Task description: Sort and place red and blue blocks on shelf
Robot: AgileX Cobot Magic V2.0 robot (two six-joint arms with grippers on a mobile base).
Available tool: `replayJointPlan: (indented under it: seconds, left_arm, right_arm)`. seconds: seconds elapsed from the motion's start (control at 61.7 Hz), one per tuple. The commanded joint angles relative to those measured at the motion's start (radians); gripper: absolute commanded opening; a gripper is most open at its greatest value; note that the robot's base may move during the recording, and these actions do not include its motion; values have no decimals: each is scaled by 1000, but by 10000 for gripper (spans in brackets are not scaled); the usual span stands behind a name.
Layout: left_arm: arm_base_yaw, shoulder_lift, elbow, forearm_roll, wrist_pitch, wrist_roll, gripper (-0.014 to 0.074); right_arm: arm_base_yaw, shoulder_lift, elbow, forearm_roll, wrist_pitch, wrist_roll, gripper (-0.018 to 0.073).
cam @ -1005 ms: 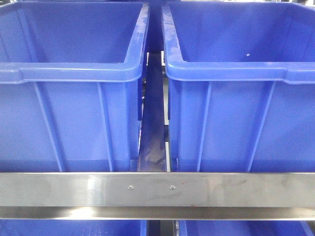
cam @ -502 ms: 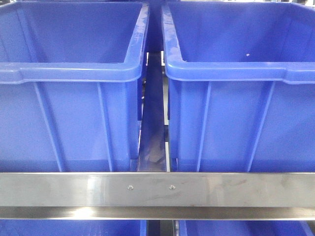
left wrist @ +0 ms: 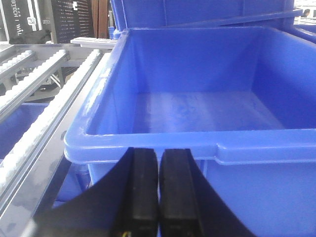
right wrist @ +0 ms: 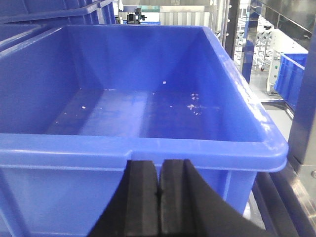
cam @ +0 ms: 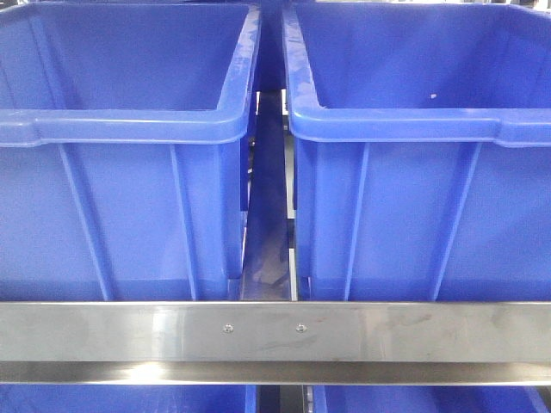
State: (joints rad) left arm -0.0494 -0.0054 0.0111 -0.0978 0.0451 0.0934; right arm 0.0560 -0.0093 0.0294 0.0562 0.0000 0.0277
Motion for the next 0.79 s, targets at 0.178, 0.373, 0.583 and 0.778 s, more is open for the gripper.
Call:
replayJointPlan:
  seconds: [0.178, 0.373, 0.583, 0.778]
  left_arm:
    - [-6, -19, 24, 0, -84, -12, 125]
    - [-6, -19, 24, 0, -84, -12, 125]
    - [-6, -19, 24, 0, -84, -12, 125]
    - [-6, -19, 24, 0, -84, -12, 125]
  right_arm:
    - [-7, -20, -21, -10, -81, -4, 56]
    - [-7, -20, -21, -10, -81, -4, 56]
    - [-7, -20, -21, -10, -81, -4, 56]
    - [-7, -20, -21, -10, -81, -4, 56]
